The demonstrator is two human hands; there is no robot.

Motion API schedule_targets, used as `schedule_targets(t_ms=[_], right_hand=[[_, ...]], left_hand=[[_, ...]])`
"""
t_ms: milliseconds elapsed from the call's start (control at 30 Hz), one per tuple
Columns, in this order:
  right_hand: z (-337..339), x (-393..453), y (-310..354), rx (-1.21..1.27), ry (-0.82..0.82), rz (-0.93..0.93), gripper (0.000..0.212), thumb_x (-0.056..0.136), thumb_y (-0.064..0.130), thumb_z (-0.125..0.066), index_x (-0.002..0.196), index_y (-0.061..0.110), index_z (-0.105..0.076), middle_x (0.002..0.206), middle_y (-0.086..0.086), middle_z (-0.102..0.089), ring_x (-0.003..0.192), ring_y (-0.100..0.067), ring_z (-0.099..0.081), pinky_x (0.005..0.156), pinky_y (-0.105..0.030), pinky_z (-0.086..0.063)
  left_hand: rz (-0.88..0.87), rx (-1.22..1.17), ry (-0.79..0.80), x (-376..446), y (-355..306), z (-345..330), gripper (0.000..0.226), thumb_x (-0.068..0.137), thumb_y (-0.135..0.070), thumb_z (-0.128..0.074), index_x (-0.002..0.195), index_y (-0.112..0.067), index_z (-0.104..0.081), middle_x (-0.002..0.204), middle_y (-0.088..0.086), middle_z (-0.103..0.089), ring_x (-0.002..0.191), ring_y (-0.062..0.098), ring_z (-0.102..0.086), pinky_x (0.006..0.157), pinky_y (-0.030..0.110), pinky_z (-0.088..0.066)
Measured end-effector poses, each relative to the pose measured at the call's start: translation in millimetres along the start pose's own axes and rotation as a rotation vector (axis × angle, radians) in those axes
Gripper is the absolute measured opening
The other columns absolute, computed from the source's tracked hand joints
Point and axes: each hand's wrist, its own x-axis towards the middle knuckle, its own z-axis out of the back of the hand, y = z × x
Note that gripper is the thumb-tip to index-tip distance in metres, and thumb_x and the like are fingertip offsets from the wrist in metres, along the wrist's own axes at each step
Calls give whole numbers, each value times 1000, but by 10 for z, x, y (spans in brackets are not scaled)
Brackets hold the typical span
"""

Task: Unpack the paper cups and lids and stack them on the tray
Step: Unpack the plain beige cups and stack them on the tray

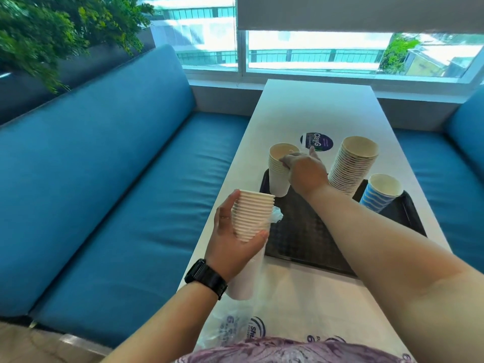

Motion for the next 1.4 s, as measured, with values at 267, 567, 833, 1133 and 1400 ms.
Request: schedule_targets(t_ms=[267,567,833,1133,1400], right_hand=[[115,-162,79,167,-88,12,40,93,3,-54,131,14,-60,137,-8,-57,140,-23,-38,121,-46,-9],[676,-809,530,690,45,-141,16,93,25,-63,105,29,-72,106,10,-70,90,6,-61,82,-5,-43],[773,-1083,650,891,51,-136,20,91,23,-67,93,42,-71,102,15,-71,100,-2,-64,97,-31,-49],[853,-1080,666,728,31,-75,18,91,14,-64,93,30,-72,91,14,-69,90,-8,-65,91,-38,-52],[936,-1100,743,546,65,-14,14,94,12,-57,96,21,-68,94,11,-58,92,-13,-55,85,-30,-46]], left_hand=[[17,-39,-9,4,5,25,93,65,-53,-74,139,-62,-17,140,1,-43,116,20,-59,92,46,-55],[-19,-68,-43,-20,-119,66,92,63,-53,-73,135,-66,-16,140,-2,-42,116,19,-58,92,44,-55],[-67,-37,-38,-71,-217,75,87,63,-61,-68,130,-71,-12,141,0,-42,113,16,-58,90,31,-54],[-118,-59,-9,-80,-207,82,87,66,-57,-71,135,-61,-18,140,1,-45,110,15,-60,84,18,-53],[-87,-44,24,-120,-205,113,88,66,-58,-69,139,-48,-21,135,2,-47,102,16,-63,78,24,-56]])
